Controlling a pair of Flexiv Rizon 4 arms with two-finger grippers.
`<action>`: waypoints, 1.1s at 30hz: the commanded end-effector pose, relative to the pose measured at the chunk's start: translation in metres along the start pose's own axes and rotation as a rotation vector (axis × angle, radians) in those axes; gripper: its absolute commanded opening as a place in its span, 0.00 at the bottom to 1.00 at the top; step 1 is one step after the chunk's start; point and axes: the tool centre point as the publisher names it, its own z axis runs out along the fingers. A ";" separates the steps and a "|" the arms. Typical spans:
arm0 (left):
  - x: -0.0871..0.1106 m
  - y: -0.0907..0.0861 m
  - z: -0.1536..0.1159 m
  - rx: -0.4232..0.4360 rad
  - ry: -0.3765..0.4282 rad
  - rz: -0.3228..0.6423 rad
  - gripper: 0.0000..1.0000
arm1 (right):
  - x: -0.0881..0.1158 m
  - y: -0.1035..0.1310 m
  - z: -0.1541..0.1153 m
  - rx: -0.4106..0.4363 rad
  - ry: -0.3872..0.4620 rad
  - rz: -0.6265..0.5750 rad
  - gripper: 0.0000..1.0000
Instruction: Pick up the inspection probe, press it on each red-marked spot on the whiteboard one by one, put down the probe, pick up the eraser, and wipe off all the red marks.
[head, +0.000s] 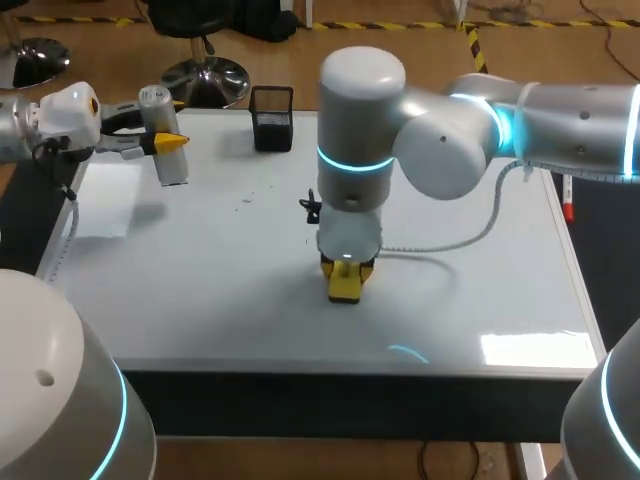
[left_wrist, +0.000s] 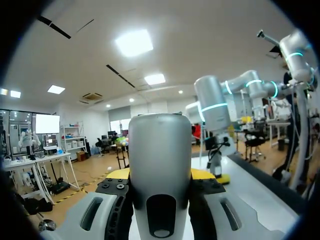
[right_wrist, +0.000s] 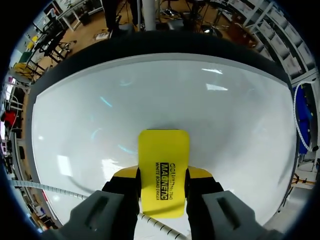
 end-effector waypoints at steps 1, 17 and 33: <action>0.000 -0.001 0.000 0.000 -0.002 0.002 0.00 | 0.027 -0.007 0.017 0.007 -0.013 0.019 0.00; 0.000 -0.001 0.000 0.000 -0.002 0.002 0.00 | 0.056 -0.015 0.013 0.019 -0.004 0.075 0.00; 0.000 -0.001 0.000 0.000 -0.002 0.002 0.00 | 0.077 -0.038 -0.055 0.098 0.010 0.056 0.00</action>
